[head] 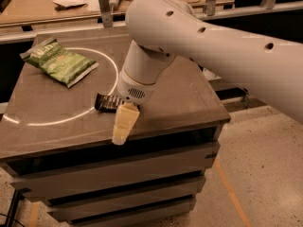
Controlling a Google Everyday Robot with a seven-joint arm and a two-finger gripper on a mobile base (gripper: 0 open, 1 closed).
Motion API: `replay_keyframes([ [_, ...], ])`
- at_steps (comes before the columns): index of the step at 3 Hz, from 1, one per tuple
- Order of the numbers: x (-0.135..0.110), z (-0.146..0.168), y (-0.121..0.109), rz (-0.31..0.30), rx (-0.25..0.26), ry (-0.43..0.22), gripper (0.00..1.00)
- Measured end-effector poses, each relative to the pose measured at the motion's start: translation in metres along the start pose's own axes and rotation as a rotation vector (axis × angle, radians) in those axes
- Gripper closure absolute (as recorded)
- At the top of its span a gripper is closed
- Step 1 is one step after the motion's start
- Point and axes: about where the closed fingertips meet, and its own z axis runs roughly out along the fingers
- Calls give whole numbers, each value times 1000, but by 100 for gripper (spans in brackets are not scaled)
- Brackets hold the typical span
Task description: Move rxbar chocolate near green jalapeno chip bag
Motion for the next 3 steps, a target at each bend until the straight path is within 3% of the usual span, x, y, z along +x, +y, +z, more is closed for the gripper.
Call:
replay_keyframes([
  [3,2,-21,-24,-5,81,-21,14],
])
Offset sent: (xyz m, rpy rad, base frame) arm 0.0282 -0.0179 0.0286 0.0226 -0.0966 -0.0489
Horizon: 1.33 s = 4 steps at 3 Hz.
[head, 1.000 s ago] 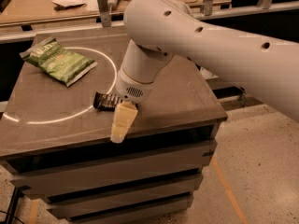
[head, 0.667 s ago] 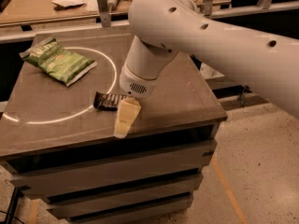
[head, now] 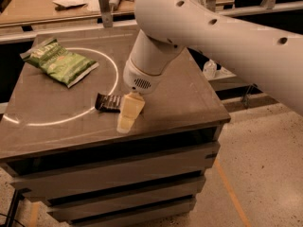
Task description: Move rxbar chocolate near green jalapeno chip bag
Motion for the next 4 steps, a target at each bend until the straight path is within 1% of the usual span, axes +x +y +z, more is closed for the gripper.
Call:
replay_keyframes([
  [1,1,9,-5,-13,-13,-4,26],
  [2,4,19,-6,-21,-36,-2,43],
  [3,5,23,-7,-24,-50,1,66],
  [4,3,19,-7,-24,-51,1,84],
])
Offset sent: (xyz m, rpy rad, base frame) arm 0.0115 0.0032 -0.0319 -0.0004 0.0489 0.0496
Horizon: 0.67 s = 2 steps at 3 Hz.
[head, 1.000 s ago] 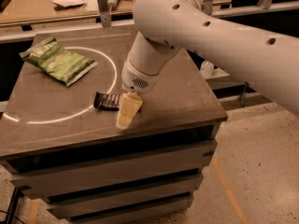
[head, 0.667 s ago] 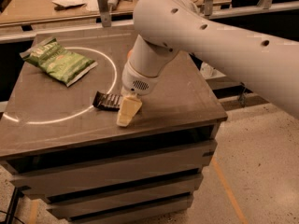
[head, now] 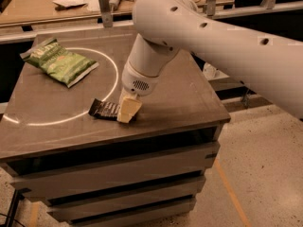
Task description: Move rxbar chocolate near green jalapeno chip bag
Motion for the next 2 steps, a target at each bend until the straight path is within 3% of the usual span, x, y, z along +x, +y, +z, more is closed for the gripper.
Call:
replay_keyframes([
  [1,0,1,0,-7,-11,0,100],
  [2,0,1,0,-7,-11,0,100],
])
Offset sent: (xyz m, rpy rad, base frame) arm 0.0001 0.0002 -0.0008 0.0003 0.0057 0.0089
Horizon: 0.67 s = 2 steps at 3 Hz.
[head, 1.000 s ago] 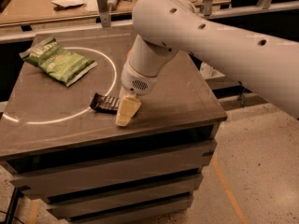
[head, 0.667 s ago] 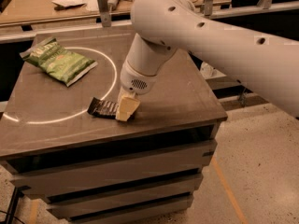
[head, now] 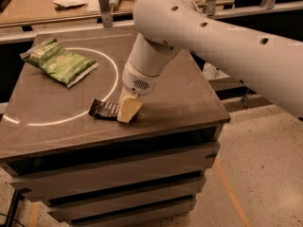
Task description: Move rxbar chocolate near green jalapeno chip bag
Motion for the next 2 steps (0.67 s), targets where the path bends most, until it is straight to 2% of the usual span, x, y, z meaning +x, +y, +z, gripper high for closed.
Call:
replay_keyframes([
  [1,4,-9,-5,12,20,16,100],
  [2,2,-20,-20,3,57,25,100],
])
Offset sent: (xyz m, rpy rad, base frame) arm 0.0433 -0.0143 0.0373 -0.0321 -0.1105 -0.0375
